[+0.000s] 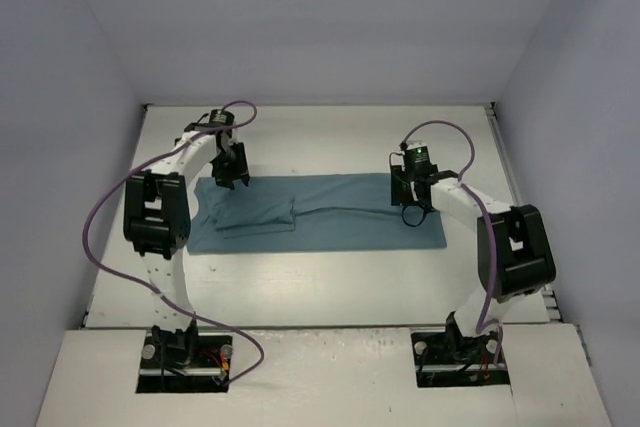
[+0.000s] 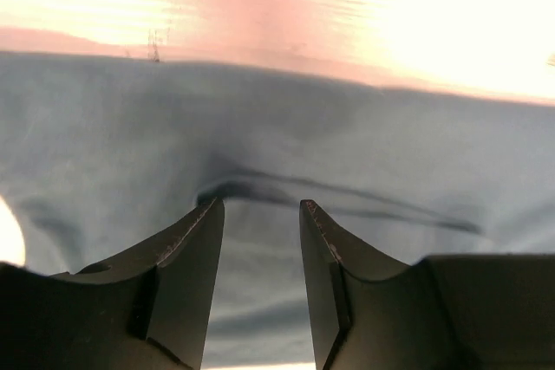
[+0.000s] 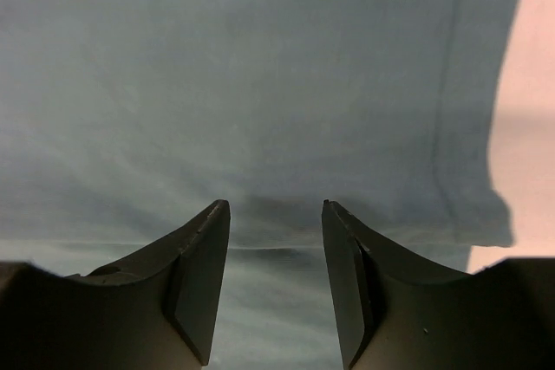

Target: Fold and stack the t-shirts

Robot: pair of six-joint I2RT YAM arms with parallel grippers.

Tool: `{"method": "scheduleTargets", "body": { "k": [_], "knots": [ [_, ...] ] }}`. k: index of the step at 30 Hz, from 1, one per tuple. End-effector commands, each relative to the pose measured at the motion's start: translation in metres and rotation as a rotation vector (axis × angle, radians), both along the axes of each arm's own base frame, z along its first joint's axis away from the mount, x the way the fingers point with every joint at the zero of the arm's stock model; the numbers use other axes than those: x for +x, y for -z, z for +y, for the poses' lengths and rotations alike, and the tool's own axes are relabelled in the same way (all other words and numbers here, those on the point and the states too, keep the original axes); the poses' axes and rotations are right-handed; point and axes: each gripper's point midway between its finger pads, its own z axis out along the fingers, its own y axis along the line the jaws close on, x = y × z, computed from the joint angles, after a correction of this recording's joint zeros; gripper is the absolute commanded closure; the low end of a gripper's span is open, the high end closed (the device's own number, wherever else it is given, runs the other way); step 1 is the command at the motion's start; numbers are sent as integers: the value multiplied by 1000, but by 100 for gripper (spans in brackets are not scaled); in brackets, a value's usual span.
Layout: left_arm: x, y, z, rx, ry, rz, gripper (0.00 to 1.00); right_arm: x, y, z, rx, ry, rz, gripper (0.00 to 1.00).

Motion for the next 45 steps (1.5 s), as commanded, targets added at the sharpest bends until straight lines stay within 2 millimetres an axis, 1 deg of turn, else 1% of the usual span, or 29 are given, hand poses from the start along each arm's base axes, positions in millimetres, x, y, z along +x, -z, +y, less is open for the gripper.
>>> {"method": "scheduleTargets", "body": {
  "k": [1,3,8,9,10,11,14,16,18,20,21,22,24,25,26,27,28,29,31,32,33,34,36,37,38,40,41,42,45],
  "knots": [
    [19,-4,-2,7,-16,-13,62,-8,-5,5,37,39,-16,56],
    [25,2,-3,11,-11,0,62,-16,-4,8,49,44,-10,55],
    [41,24,0,50,4,47,63,-52,8,28,96,47,36,55],
    [51,18,0,53,8,22,62,-63,13,37,104,32,52,55],
    [54,28,-1,56,11,36,62,-71,15,50,114,14,61,55],
    [65,23,-4,48,14,14,62,-77,18,56,117,3,73,55],
    [88,33,-16,26,34,-2,62,-90,21,80,138,-41,95,55],
    [103,26,-27,3,52,-32,62,-97,18,98,142,-93,89,55],
    [122,10,-40,-21,77,-105,62,-91,7,107,156,-114,58,55],
    [148,-19,-51,5,137,-231,62,-89,0,119,187,-150,56,55],
    [156,-24,-53,19,151,-266,62,-88,-6,130,204,-187,55,55],
    [166,-36,-55,26,158,-318,61,-90,-7,141,212,-230,63,55],
    [184,-69,-56,16,150,-429,62,-99,-5,161,204,-313,86,54],
    [188,-87,-54,15,137,-472,62,-98,-10,170,204,-338,72,54],
    [188,-103,-51,21,126,-505,61,-96,-18,176,202,-360,54,54],
    [185,-130,-46,31,114,-549,61,-94,-27,181,200,-384,32,54],
    [177,-171,-40,40,99,-614,62,-91,-38,186,202,-409,1,54],
    [167,-191,-31,64,71,-636,61,-85,-51,187,192,-428,-38,54],
    [147,-203,-17,96,1,-623,61,-70,-79,186,157,-474,-127,53],
    [138,-222,-11,100,-33,-648,59,-65,-87,183,137,-492,-151,53],
    [120,-225,-4,109,-69,-627,55,-59,-94,180,116,-515,-171,53],
    [109,-220,-3,103,-85,-604,54,-52,-100,175,96,-532,-189,52],
    [93,-198,-6,95,-80,-536,54,-43,-103,167,87,-564,-196,51],
    [88,-185,-6,96,-78,-502,53,-45,-102,170,101,-580,-184,50],
    [80,-160,-7,95,-61,-436,53,-41,-98,164,103,-594,-173,49],
    [70,-125,-5,105,-54,-344,53,-37,-89,154,68,-612,-161,49],
    [69,-123,-5,105,-56,-339,53,-37,-83,150,54,-612,-148,48],
    [65,-106,-4,109,-59,-296,53,-37,-75,147,42,-612,-128,48],
    [57,-71,-3,106,-67,-207,53,-43,-51,132,22,-595,-68,48]
  ]
}}
